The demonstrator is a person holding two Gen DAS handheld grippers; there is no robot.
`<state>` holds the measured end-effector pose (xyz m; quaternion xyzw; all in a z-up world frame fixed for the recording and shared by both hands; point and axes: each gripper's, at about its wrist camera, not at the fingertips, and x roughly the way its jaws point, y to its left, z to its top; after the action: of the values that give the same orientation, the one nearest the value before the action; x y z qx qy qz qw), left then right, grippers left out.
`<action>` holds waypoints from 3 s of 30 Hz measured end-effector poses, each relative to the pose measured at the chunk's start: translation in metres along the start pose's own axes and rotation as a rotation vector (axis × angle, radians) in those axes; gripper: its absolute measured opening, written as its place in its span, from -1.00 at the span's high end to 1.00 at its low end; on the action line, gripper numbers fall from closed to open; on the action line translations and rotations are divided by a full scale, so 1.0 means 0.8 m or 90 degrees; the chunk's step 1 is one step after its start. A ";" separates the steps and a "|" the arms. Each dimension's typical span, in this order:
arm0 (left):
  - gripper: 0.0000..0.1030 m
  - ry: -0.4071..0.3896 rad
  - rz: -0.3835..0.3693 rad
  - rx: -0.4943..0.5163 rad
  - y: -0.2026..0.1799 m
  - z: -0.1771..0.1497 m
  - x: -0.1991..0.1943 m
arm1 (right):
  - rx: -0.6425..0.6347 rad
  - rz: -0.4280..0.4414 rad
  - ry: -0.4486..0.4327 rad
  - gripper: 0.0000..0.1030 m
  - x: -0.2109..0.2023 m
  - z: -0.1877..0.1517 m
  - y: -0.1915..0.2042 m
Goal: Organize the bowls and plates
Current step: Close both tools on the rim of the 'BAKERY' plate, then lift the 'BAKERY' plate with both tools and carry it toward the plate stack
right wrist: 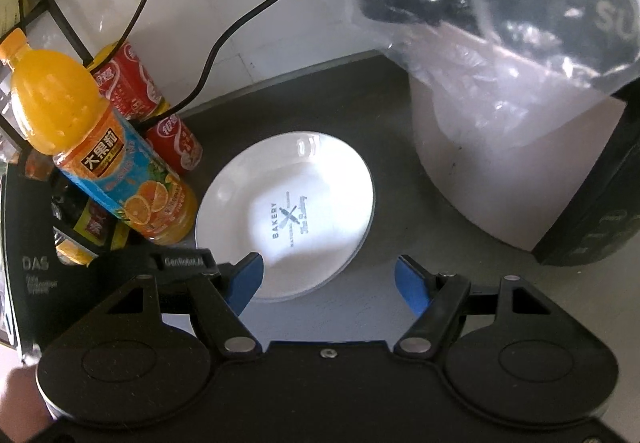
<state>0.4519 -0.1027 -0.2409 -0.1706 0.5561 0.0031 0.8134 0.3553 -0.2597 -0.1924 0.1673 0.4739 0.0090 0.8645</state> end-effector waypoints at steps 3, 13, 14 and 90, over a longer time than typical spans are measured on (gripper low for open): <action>0.44 0.014 0.013 0.002 0.008 -0.006 -0.005 | 0.004 0.002 0.005 -0.39 0.004 -0.004 0.003; 0.44 0.048 0.049 0.022 0.042 -0.018 -0.015 | 0.028 0.012 0.054 -0.33 0.018 -0.012 0.005; 0.44 0.050 0.051 0.021 0.046 -0.018 -0.016 | 0.029 0.012 0.059 -0.33 0.020 -0.012 0.005; 0.82 0.008 -0.006 -0.069 0.120 -0.002 -0.056 | 0.006 0.087 0.155 0.82 0.060 -0.005 0.009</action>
<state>0.4148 -0.0046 -0.2266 -0.2175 0.5595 0.0282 0.7993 0.3797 -0.2435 -0.2312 0.2006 0.5629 0.0860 0.7971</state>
